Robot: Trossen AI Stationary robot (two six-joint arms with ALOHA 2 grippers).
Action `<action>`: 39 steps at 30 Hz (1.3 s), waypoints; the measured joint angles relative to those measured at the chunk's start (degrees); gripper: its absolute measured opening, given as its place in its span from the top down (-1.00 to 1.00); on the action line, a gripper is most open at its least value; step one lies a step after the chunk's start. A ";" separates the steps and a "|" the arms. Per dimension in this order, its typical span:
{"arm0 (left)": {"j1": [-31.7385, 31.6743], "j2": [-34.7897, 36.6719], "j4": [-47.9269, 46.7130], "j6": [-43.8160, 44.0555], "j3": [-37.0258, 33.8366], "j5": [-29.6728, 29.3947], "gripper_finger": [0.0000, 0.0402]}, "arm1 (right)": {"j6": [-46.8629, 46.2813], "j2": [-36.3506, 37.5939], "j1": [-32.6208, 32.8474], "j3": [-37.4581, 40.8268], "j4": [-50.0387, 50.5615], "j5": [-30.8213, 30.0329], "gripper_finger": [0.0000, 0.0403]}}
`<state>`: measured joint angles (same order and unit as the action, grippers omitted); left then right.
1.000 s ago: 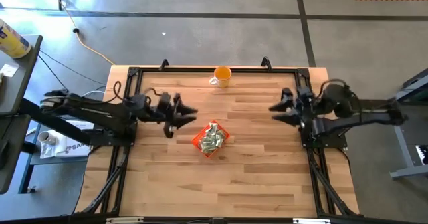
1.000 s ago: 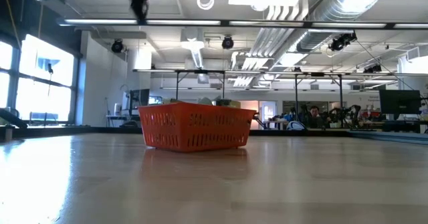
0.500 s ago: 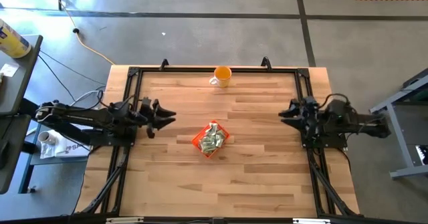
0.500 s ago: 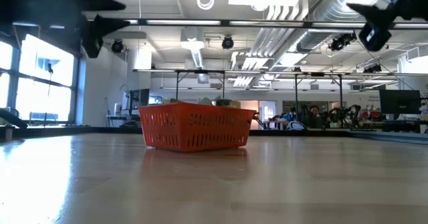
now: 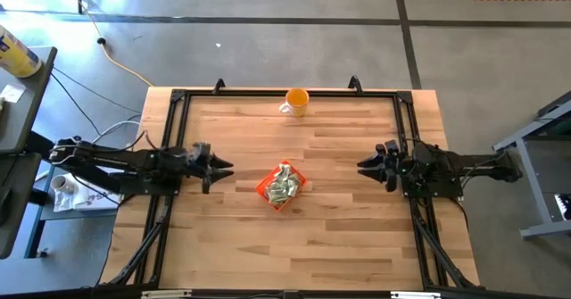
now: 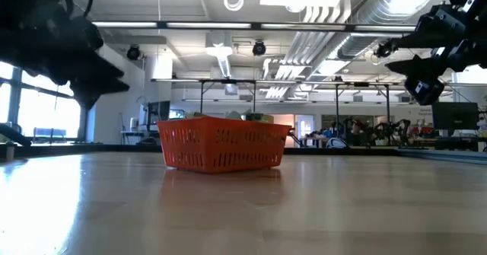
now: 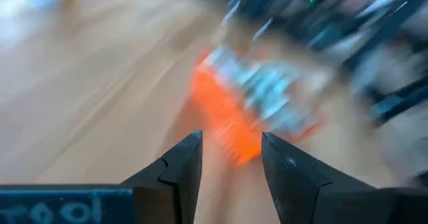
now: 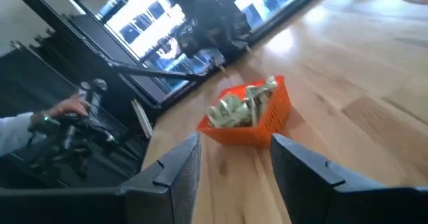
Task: Pick and place Stevia / Truvia into bins
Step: Return to Home Position
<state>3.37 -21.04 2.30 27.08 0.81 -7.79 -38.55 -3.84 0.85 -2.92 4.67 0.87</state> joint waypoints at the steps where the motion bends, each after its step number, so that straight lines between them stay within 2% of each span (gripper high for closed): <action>1: 0.02 0.59 2.93 0.11 0.05 1.25 0.06 | 0.00 0.19 0.08 0.00 0.01 -0.22 0.15; 3: 0.03 4.40 1.93 0.20 0.01 2.30 0.06 | -0.01 1.62 0.06 0.00 -0.02 -0.56 0.14; 8: 0.01 21.22 0.35 0.19 -0.03 2.42 0.06 | -0.01 3.64 -0.09 -0.02 0.43 -0.93 0.15; 12: 0.03 20.66 9.38 0.21 -0.08 2.08 0.06 | 0.01 2.87 -0.09 0.29 -0.49 -1.13 0.18; 15: 0.13 20.64 7.91 0.22 -0.08 1.92 0.06 | 0.06 3.62 -0.72 2.36 -5.83 -0.84 0.19; 27: 0.01 20.26 -0.56 0.18 -0.12 1.57 0.06 | -0.01 3.09 -1.34 2.36 -5.88 -0.85 0.20; 34: 0.03 19.65 -2.17 -18.35 -0.01 5.99 0.06 | -0.01 3.09 -1.34 2.37 -5.88 -0.88 0.17; 36: 0.03 19.67 -2.09 -25.51 -0.01 5.67 0.06 | -0.01 3.09 -1.34 2.38 -5.87 -0.88 0.18; 39: 0.03 19.88 -1.22 -31.40 -0.01 1.70 0.06 | 0.00 3.08 -1.34 2.38 -5.88 -0.88 0.19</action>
<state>3.40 -1.16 1.08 -4.31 0.80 -6.09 -38.55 -0.76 -0.49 -0.54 -1.21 -0.01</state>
